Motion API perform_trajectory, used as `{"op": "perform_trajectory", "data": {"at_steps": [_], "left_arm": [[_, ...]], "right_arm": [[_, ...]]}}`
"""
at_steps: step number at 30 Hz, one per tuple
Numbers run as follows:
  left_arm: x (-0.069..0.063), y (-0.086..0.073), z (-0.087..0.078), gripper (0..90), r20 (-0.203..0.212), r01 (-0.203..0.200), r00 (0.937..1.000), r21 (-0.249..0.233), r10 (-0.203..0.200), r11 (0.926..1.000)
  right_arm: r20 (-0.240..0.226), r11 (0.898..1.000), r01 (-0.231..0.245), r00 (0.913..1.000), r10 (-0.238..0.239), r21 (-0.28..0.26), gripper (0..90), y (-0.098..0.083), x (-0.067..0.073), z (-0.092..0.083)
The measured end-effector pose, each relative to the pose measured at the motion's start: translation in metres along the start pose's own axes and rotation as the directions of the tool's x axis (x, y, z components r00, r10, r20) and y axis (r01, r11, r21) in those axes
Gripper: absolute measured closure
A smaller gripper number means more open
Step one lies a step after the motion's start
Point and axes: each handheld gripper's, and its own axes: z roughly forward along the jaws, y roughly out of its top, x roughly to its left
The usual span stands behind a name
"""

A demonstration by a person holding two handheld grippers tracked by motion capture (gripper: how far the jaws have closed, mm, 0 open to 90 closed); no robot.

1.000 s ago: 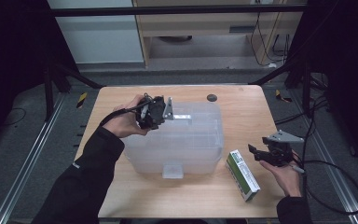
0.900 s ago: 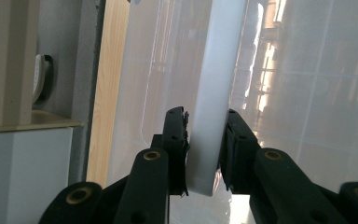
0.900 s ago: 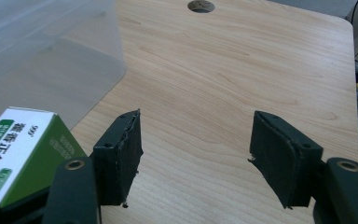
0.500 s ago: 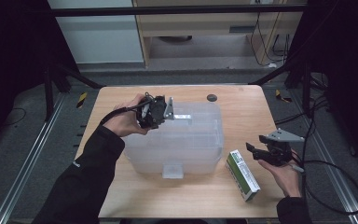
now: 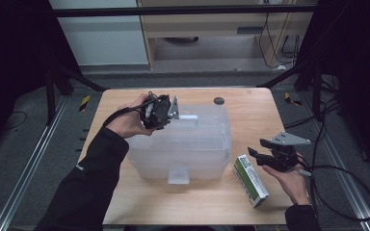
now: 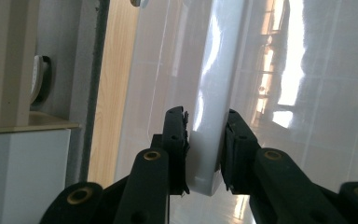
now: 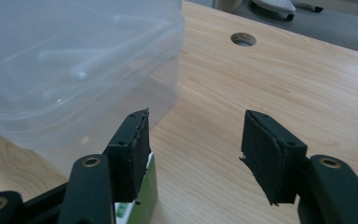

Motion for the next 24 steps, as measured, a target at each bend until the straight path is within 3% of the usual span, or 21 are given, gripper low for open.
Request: {"op": "perform_trajectory", "data": {"at_steps": [8,24], "left_arm": [[0.009,0.0,-0.001,72.5,-0.01,0.021,0.9997,-0.012,-0.021,0.9997],[0.023,0.0,-0.001,71.2,-0.03,0.054,0.998,-0.033,-0.055,0.998]], "right_arm": [[-0.026,1.0,0.022,0.9994,-0.021,0.015,43.8,0.007,0.011,-0.001],[-0.127,0.999,0.033,0.9915,-0.029,0.033,66.2,0.014,0.025,-0.003]]}}
